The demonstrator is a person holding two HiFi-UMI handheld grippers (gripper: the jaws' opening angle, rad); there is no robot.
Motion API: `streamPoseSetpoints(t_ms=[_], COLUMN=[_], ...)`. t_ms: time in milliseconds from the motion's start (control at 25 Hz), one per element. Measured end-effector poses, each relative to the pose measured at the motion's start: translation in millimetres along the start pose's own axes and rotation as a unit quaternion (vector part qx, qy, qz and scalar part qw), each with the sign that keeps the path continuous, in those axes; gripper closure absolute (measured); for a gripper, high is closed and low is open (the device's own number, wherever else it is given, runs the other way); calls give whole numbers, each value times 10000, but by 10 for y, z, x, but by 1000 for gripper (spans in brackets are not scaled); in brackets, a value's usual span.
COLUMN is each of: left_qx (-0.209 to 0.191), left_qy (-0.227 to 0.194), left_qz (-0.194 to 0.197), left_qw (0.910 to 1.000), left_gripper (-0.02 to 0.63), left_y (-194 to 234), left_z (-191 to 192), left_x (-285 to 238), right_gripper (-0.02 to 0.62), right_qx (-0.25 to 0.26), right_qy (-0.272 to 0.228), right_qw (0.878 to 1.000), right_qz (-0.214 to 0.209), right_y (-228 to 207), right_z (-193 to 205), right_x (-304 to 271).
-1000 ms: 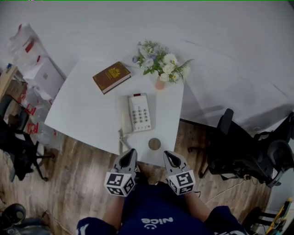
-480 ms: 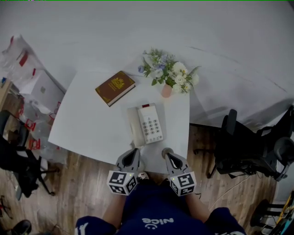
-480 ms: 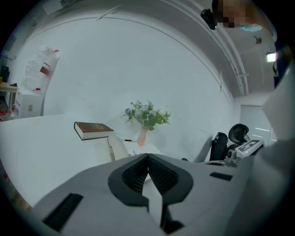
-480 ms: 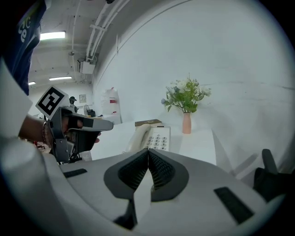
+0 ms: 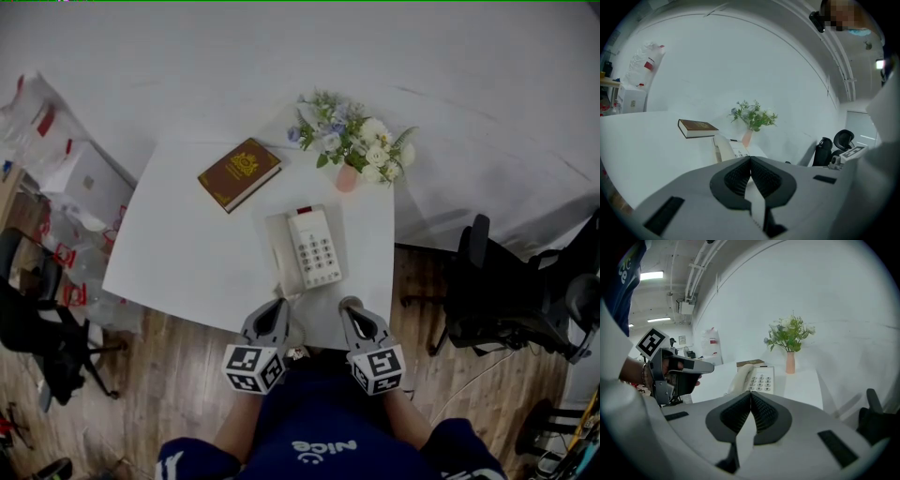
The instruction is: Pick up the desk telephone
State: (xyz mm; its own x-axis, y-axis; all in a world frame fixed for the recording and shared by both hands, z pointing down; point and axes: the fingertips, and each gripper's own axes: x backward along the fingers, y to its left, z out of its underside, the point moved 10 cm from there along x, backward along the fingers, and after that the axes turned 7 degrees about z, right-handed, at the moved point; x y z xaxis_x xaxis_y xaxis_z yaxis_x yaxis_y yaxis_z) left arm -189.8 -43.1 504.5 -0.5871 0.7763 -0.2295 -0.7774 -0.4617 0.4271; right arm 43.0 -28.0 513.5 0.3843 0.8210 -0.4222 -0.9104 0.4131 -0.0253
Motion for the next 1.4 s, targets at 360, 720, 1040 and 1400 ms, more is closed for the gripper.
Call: streamPoseSetpoints(t_ms=[360, 720, 1040, 1400], left_qx=[152, 491, 923, 1760], left_qy=[-256, -102, 221, 593], left_qz=[-305, -645, -557, -302], left_qw=[9991, 9967, 9939, 9821], left_gripper=[589, 588, 427, 294], left_y=[-21, -39, 72, 447], left_z=[-71, -135, -164, -247], left_x=[-97, -240, -374, -605], right_gripper=[572, 571, 468, 359], right_qx=[142, 12, -151, -665], right_qy=[-137, 0, 246, 949], right_qw=[9995, 9980, 9948, 9833], right_qz=[-255, -634, -978, -1402], right_y=[-219, -488, -654, -815], right_z=[-223, -447, -559, -632], right_x=[-160, -335, -543, -952])
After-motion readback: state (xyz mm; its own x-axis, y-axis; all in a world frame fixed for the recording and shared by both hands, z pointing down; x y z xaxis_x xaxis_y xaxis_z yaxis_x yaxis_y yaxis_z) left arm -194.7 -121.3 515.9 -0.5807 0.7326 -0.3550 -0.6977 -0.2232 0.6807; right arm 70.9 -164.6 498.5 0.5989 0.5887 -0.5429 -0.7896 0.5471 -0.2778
